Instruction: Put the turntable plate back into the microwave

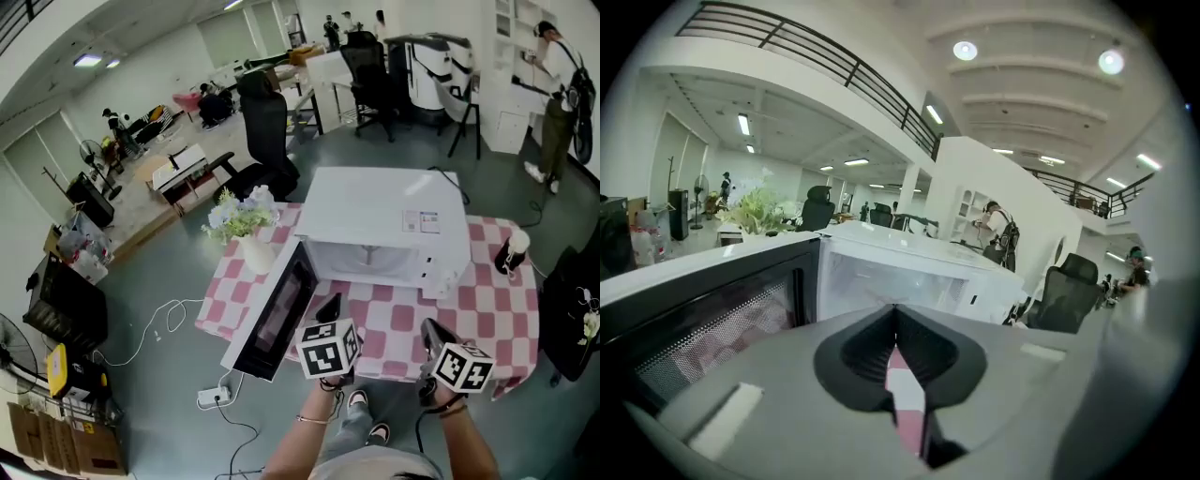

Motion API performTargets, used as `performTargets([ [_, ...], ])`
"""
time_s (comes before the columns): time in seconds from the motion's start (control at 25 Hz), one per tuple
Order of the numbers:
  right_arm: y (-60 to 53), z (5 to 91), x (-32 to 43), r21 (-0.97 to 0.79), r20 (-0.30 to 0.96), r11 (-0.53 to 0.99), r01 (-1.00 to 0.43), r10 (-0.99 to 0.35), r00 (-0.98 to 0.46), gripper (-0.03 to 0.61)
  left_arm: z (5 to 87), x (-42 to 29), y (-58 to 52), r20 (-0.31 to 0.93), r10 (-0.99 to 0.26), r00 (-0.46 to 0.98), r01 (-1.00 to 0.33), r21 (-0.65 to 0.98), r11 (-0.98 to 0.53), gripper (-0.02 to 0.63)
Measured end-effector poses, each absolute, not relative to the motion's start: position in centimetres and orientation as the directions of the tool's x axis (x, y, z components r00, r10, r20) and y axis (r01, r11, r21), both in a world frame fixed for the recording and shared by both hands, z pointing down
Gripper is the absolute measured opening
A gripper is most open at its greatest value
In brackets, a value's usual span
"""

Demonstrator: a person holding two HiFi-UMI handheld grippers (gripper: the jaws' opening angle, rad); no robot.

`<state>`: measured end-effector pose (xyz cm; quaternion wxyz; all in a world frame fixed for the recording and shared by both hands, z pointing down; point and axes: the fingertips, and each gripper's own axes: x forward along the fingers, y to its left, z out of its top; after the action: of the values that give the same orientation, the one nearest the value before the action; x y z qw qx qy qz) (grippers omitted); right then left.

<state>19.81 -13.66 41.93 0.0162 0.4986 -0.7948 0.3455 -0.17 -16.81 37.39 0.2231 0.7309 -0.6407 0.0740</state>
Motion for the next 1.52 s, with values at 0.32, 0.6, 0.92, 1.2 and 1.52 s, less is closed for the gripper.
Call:
performTargets([
  [0.32,-14.7,37.4,21.0,-0.308,0.336,0.341,-0.888,-0.834,-0.437,0.011,35.1,-0.3,-14.5,0.319,-0.930,0.183,-0.972,0.202,-0.122,0.000],
  [0.6,-15.6,35.5,21.5,-0.259,0.309,0.357,-0.897,-0.850,-0.427,0.011,35.0,-0.2,-14.9,0.327,-0.928,0.180,-0.973,0.198,-0.118,0.000],
  [0.92,-15.6,35.5,21.2,-0.248,0.305,0.356,-0.901,-0.854,-0.422,0.009,35.7,-0.5,-14.9,0.333,-0.928,0.167,-0.972,0.216,-0.097,0.000],
  [1.2,-16.1,35.3,22.1,-0.242,0.279,0.323,-0.915,-0.880,-0.385,0.009,36.2,-0.4,-15.3,0.340,-0.927,0.160,-0.971,0.222,-0.087,0.000],
  [1.52,-16.4,35.4,22.3,-0.239,0.287,0.319,-0.917,-0.879,-0.381,0.009,36.9,-0.1,-16.0,0.357,-0.919,0.166,-0.969,0.230,-0.086,0.000],
])
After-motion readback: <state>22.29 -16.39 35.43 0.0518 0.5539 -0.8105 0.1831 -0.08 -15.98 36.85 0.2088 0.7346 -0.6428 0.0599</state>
